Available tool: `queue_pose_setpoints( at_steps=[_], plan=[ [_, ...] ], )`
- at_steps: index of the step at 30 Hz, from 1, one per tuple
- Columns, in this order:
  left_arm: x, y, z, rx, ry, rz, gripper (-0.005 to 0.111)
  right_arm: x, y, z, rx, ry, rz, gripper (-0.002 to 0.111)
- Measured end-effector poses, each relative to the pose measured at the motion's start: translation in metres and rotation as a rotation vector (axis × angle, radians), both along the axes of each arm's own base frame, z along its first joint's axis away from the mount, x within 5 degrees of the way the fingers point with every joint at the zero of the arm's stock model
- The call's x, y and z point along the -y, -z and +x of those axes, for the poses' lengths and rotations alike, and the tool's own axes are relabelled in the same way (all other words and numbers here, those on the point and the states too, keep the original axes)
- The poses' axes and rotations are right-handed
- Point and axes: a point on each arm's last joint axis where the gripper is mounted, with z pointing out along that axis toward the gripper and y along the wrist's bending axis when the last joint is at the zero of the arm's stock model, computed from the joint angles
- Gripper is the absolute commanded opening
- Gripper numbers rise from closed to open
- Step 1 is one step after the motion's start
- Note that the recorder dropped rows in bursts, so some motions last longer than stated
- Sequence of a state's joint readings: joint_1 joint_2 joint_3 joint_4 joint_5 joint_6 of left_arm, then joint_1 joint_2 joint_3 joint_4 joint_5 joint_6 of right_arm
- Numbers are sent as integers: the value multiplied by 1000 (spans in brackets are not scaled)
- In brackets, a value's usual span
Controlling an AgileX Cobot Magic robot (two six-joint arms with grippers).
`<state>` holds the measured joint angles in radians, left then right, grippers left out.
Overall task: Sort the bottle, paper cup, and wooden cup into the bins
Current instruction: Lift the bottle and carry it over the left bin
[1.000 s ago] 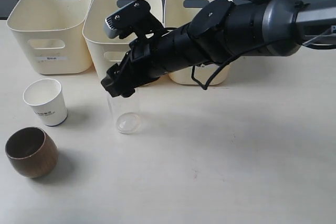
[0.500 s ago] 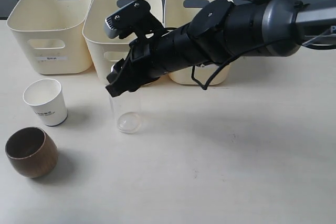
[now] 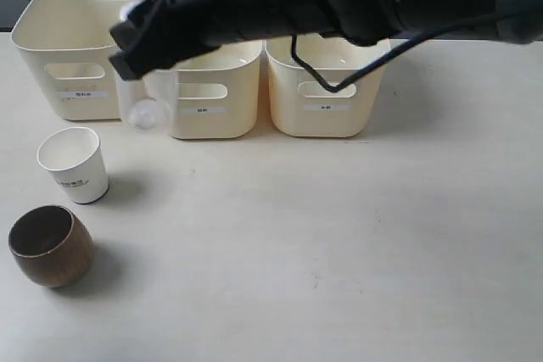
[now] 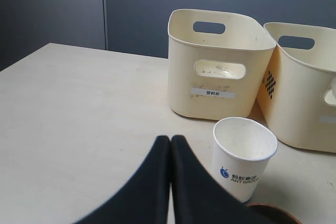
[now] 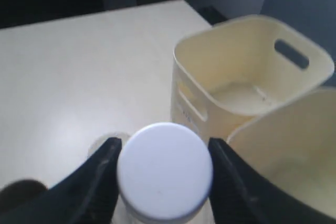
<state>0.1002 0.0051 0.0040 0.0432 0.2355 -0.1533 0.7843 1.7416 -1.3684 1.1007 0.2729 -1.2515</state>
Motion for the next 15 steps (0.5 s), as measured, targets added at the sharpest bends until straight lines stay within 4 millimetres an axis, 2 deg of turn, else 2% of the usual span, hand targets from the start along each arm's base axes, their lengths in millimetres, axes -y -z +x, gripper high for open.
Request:
queue_pose_setpoints(
  at_steps=[4,7,10,15],
  plan=[
    [0,0,0,0,0,0,0,-16,-33,-1,87,-9,77,0],
    [0,0,0,0,0,0,0,-28,-44,8,145,3,102,0],
    [0,0,0,0,0,0,0,-43,-42,24,173,17,111,0],
    [0,0,0,0,0,0,0,-70,-21,52,203,36,102,0]
  ],
)
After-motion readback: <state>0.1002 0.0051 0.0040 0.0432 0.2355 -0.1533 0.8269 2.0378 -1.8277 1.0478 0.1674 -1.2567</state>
